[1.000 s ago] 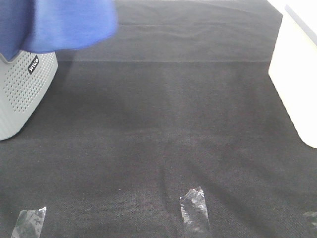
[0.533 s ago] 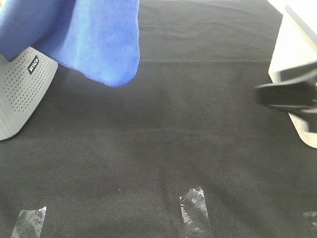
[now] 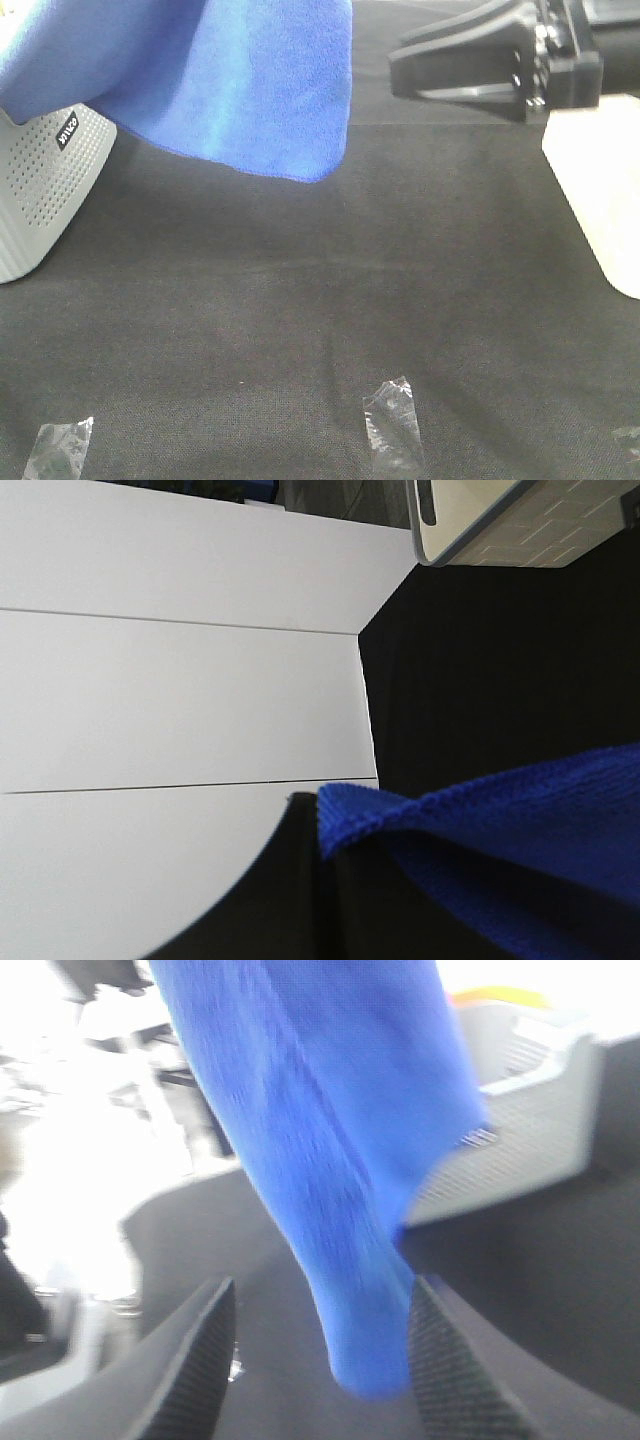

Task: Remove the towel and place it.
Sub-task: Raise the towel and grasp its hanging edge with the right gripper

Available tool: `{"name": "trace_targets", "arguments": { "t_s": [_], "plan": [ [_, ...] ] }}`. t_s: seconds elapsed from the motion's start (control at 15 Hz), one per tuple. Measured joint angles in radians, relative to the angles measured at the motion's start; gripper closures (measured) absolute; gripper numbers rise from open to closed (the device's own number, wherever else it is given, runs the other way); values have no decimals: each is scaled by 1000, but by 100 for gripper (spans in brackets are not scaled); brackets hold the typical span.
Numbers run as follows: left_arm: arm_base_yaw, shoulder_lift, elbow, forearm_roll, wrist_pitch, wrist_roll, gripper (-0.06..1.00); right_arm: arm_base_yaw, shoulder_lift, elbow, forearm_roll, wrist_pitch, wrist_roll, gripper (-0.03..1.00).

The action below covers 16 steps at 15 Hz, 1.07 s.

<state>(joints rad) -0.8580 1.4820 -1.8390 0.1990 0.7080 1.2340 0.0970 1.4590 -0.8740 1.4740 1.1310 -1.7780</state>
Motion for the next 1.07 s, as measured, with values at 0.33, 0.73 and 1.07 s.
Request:
{"name": "trace_targets", "arguments": {
  "t_s": [0.33,0.73,1.07],
  "plan": [
    [0,5,0,-50,0,9,94,3,112,-89,3,77,-4,42],
    [0,14,0,-22,-29,25,94,204,123,-150,-68,83,11,42],
    [0,37,0,68,-37,-114,94,207,123,-152,-205,83,95,42]
  ]
}}
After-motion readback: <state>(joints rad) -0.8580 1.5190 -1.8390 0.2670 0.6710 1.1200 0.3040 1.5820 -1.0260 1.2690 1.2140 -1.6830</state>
